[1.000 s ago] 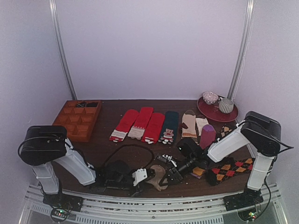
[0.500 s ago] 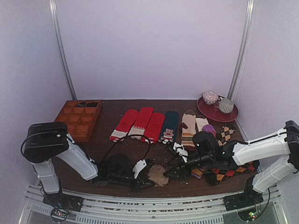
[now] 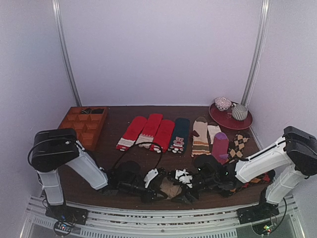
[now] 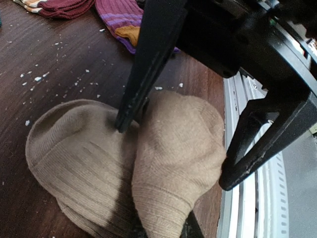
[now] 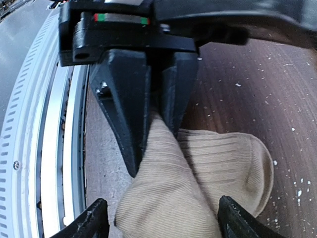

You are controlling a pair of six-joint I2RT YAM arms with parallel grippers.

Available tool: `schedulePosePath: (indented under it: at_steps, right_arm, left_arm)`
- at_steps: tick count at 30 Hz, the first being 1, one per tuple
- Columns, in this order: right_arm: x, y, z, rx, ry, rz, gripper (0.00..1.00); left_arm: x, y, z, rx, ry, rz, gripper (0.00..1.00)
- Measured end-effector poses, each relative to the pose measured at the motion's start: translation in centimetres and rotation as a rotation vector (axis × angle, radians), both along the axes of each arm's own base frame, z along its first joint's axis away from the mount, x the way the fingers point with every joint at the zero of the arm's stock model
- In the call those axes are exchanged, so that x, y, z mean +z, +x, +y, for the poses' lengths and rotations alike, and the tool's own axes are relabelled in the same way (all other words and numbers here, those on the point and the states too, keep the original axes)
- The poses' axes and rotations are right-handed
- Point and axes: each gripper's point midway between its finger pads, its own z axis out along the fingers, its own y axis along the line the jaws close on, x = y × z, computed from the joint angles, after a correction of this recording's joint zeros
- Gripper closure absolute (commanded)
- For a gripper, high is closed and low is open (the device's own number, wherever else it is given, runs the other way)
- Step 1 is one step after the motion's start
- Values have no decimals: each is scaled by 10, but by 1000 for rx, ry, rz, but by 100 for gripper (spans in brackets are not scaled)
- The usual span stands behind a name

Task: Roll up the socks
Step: Roll a pair of socks at the center of the board.

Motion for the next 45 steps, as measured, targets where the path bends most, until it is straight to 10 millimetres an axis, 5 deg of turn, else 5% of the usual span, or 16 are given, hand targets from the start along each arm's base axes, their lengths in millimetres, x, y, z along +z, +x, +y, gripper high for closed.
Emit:
schedulePosePath:
  at_steps: [6, 10, 13, 18, 19, 27, 33, 45]
  right_arm:
    - [-7, -7, 0, 2, -37, 0, 62]
    - [-15, -1, 2, -40, -80, 32, 72]
    - [-16, -1, 2, -59, -88, 57, 75]
    - [-16, -1, 4, -90, -64, 127, 76]
    - [-16, -2, 5, -87, -50, 151, 76]
    - [-22, 0, 5, -159, 38, 445, 75]
    - [-22, 0, 2, -177, 88, 587, 75]
    - [-23, -5, 0, -152, 97, 675, 75]
  left_arm:
    - [-1, -3, -6, -29, -17, 16, 100]
    - [-1, -3, -7, -32, -17, 19, 98]
    - [0, -1, -7, -19, -16, 30, 80]
    - [10, 5, -6, 27, -18, 10, 30]
    - [13, 9, -3, 52, -12, -7, 26]
    - [33, 27, 39, 128, 63, -362, 25]
    - [74, 28, 19, 46, -64, -621, 30]
    - [35, 4, -2, -172, -98, -681, 34]
